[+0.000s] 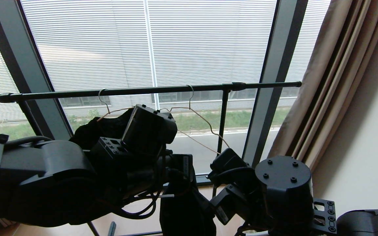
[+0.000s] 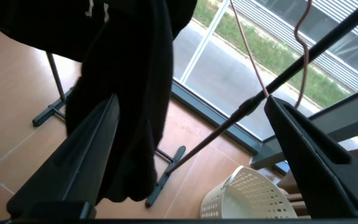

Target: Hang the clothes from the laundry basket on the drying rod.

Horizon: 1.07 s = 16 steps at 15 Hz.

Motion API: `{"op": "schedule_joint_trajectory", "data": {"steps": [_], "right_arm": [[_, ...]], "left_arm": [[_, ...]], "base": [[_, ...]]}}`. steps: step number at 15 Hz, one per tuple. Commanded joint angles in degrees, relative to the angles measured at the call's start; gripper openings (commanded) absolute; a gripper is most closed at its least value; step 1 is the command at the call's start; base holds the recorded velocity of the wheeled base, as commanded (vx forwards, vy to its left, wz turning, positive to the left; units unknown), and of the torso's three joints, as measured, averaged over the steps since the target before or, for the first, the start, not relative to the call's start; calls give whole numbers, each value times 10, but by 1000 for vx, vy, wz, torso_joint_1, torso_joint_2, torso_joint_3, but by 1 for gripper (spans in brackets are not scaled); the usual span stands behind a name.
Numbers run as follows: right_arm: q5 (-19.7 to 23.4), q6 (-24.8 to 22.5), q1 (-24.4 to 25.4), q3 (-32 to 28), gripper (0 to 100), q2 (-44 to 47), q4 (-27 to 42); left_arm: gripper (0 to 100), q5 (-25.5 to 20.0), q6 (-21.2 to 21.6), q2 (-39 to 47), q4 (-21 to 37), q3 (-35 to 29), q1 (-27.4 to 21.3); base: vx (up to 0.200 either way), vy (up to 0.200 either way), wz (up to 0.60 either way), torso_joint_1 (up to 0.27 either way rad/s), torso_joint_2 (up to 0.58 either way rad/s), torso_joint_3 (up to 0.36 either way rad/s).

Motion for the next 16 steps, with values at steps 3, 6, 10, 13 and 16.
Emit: {"op": "schedule_joint_trajectory", "data": {"steps": [3, 6, 10, 13, 16], "right_arm": [[-1, 0, 1, 0, 100, 5, 0], [-1, 4, 0, -7, 100, 26, -22], [-2, 1, -7, -32, 100, 47, -28], [-1, 1, -34, -33, 100, 51, -28], [-1, 1, -41, -30, 100, 52, -29]], "left_arm": [[0, 0, 0, 1, 0, -1, -1], [0, 0, 0, 0, 0, 1, -6], [0, 0, 0, 0, 0, 3, -7], [0, 0, 0, -5, 1, 6, -7], [0, 0, 1, -8, 1, 7, -7]], "base": [[0, 0, 0, 0, 0, 0], [0, 0, 0, 0, 0, 0], [0, 0, 0, 0, 0, 0], [0, 0, 0, 0, 0, 0], [0, 0, 0, 0, 0, 0]]}}
